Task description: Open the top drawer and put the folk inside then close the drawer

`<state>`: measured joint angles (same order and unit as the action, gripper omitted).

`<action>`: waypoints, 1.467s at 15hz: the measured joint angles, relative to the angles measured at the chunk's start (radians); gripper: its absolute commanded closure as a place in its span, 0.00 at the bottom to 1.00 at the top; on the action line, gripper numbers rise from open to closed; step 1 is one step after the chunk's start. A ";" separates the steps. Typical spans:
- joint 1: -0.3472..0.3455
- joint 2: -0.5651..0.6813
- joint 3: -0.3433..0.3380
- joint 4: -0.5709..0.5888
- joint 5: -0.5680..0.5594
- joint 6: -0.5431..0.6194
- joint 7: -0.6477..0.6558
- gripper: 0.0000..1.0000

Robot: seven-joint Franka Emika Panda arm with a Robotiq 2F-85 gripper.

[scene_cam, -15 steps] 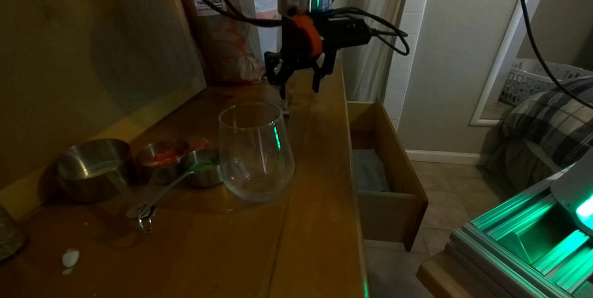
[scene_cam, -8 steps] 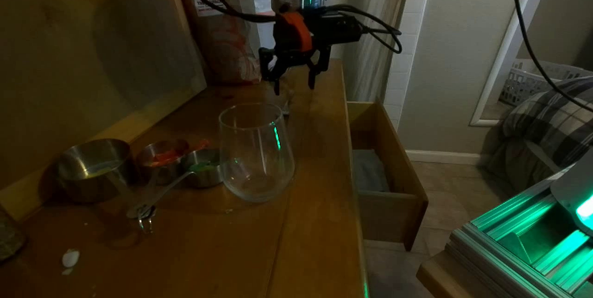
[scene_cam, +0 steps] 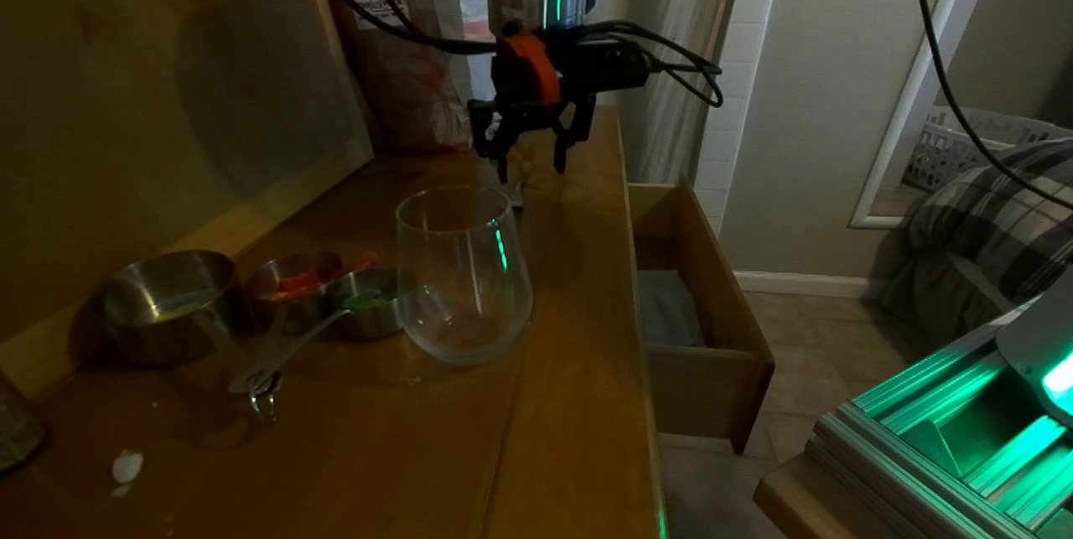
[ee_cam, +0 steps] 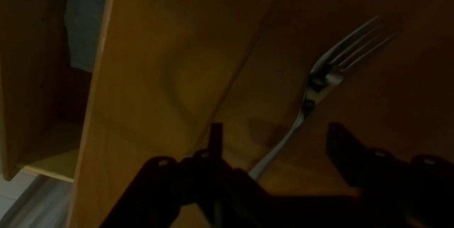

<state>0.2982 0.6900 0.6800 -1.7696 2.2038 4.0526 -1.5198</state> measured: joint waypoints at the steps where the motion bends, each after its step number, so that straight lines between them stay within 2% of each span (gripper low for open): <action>1: 0.000 0.007 0.000 0.002 0.000 0.000 0.000 0.62; 5: 0.000 0.027 0.000 0.008 0.000 0.000 0.000 0.91; 7: 0.000 0.030 0.001 0.010 0.000 0.000 0.000 0.99; 17: -0.007 0.020 0.000 0.009 0.001 0.025 0.000 0.98; 22: -0.008 -0.093 0.003 -0.049 0.035 0.104 0.000 0.98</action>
<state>0.2905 0.5972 0.6834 -1.8188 2.2393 4.1562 -1.5197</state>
